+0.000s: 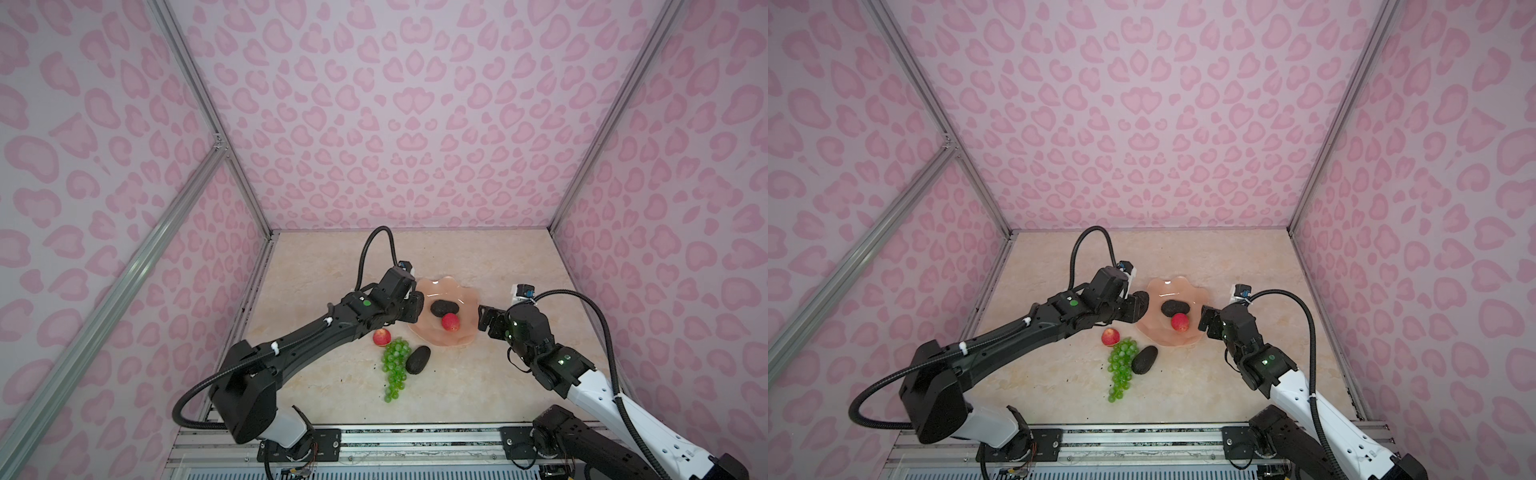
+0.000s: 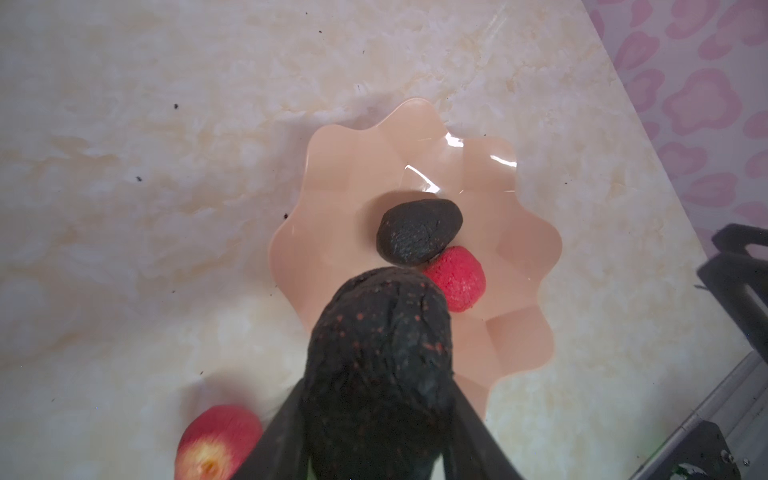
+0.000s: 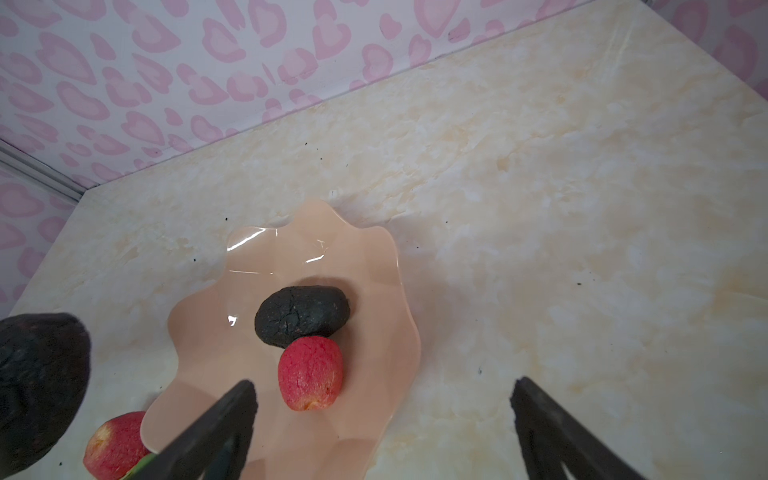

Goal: Place and organize the fake fruits in the fruit bowl
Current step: 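Grasp that dark avocado with the left gripper and drop it in the bowl, then grasp the dark avocado nearest the bowl with the right gripper while the left gripper withdraws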

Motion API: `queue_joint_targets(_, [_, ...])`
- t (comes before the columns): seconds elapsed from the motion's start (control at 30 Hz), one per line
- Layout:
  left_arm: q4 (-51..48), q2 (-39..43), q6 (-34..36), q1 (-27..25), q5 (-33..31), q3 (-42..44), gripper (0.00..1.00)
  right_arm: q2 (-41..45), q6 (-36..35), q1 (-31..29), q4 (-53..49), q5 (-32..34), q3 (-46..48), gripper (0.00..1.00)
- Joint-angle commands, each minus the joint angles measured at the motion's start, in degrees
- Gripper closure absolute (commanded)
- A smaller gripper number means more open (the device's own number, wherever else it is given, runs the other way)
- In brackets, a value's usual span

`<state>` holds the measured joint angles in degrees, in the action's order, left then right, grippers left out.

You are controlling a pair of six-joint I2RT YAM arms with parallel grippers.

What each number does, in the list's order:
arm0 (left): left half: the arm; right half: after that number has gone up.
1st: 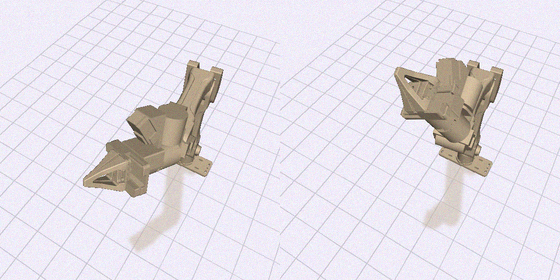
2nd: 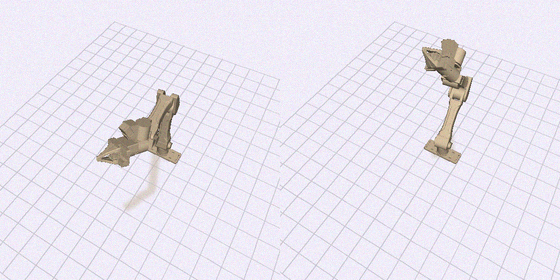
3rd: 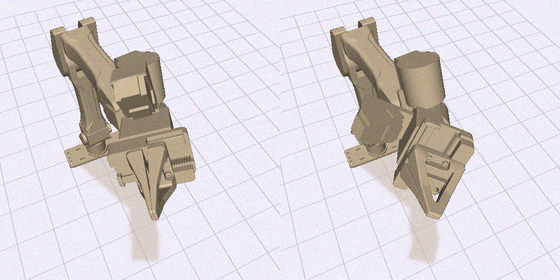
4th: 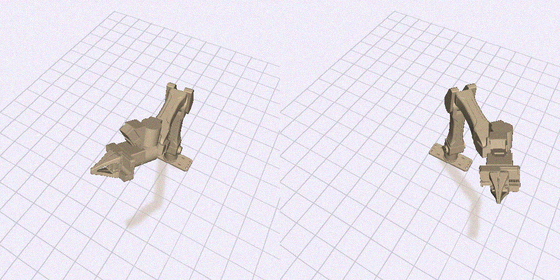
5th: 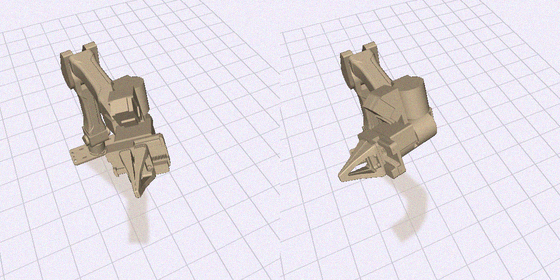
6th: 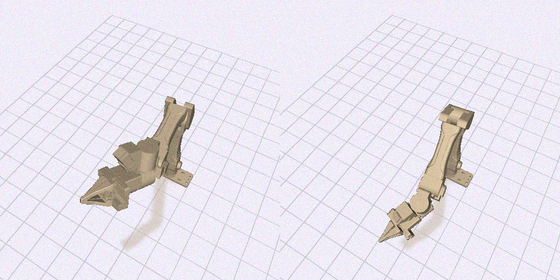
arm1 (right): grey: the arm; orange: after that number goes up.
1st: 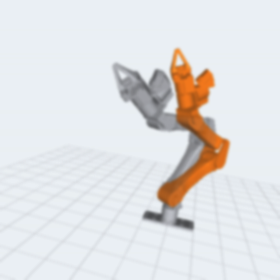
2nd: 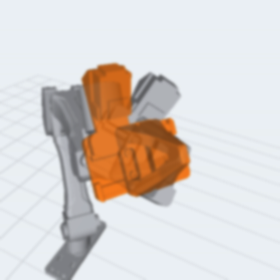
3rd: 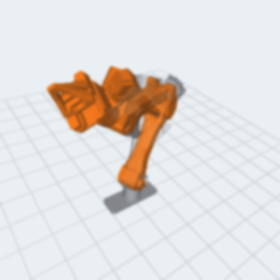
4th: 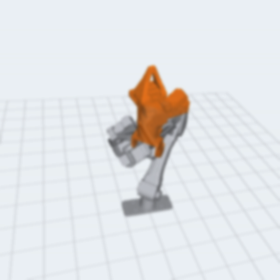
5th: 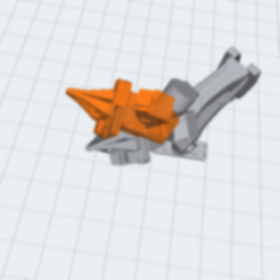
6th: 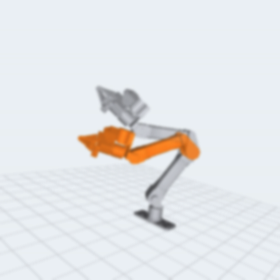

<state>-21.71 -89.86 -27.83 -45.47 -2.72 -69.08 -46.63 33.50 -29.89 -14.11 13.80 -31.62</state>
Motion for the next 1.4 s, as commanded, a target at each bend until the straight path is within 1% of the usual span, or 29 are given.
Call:
queue_joint_targets(0.0, [2.03, -6.34, -0.03, 0.09, 2.07, -4.45, 0.58, 1.08, 0.72, 0.16, -1.91, 1.14, 0.89, 0.04])
queue_joint_targets(0.1, [2.04, -11.08, -2.04, 0.09, 2.11, -6.70, 0.58, 2.18, 0.74, 0.13, -2.47, 1.31, 1.17, 0.04])
queue_joint_targets(0.23, [2.48, -14.73, -4.19, 0.07, 3.04, -7.58, 0.58, 2.90, 0.66, 0.27, -3.15, 1.56, 1.29, 0.04])
queue_joint_targets(0.3, [2.65, -16.13, -4.83, 0.11, 3.64, -8.89, 0.56, 3.02, 0.69, 0.24, -3.52, 1.58, 1.21, 0.04])
queue_joint_targets(0.37, [2.54, -17.07, -5.06, 0.04, 3.94, -9.70, 0.50, 3.10, 0.66, 0.23, -3.79, 1.65, 1.21, 0.05])
queue_joint_targets(0.47, [2.42, -17.25, -5.28, 0.07, 3.95, -9.95, 0.41, 3.30, 0.63, 0.24, -4.31, 2.01, 1.12, 0.05])
queue_joint_targets(0.57, [3.02, -15.87, -5.43, 0.08, 3.41, -9.75, 0.38, 3.13, 0.52, 0.26, -4.99, 1.64, 0.82, 0.06])
queue_joint_targets(0.67, [3.76, -13.12, -5.74, 0.25, 1.49, -9.00, 0.35, 1.71, 0.90, -0.34, -6.42, 0.28, 0.09, 0.07])
queue_joint_targets(0.73, [4.66, -10.13, -5.59, 0.40, 0.39, -8.36, 0.35, 0.57, 1.94, -2.22, -7.66, 0.11, -0.58, 0.09])
queue_joint_targets(0.77, [5.56, -7.97, -5.65, 0.54, -0.78, -6.07, 0.34, 0.22, 2.72, -4.24, -8.12, 0.53, -0.87, 0.10])
queue_joint_targets(0.83, [7.42, -2.72, -5.15, 0.90, -3.63, -2.98, 0.34, -0.54, 4.99, -9.88, -8.97, 3.04, -1.51, 0.11])
queue_joint_targets(0.93, [10.31, 6.98, -3.24, 1.91, -9.85, 3.22, 0.32, -3.70, 10.77, -19.34, -11.18, 6.02, -3.37, 0.11])
queue_joint_targets(1.0, [11.34, 13.50, -2.18, 3.45, -13.63, 8.08, 0.31, -6.86, 14.85, -25.07, -11.24, 6.74, -4.08, 0.12])
queue_joint_targets(1.07, [11.95, 19.97, -1.53, 5.97, -16.47, 13.71, 0.29, -11.00, 18.86, -30.46, -9.17, 6.85, -4.43, 0.12])
queue_joint_targets(1.13, [11.99, 25.18, -1.77, 9.11, -18.09, 18.91, 0.28, -16.00, 21.31, -33.33, -6.71, 5.99, -5.19, 0.12])
queue_joint_targets(1.17, [11.95, 28.15, -2.07, 11.22, -17.91, 21.62, 0.27, -18.59, 22.05, -34.11, -5.24, 5.09, -6.04, 0.13])
queue_joint_targets(1.27, [11.03, 35.65, -3.29, 15.84, -17.11, 27.93, 0.25, -26.87, 22.76, -34.44, -4.36, 0.91, -10.59, 0.13])
queue_joint_targets(1.37, [9.08, 41.27, -4.05, 17.77, -17.05, 32.23, 0.24, -33.47, 24.36, -34.39, -3.39, -0.56, -13.99, 0.14])
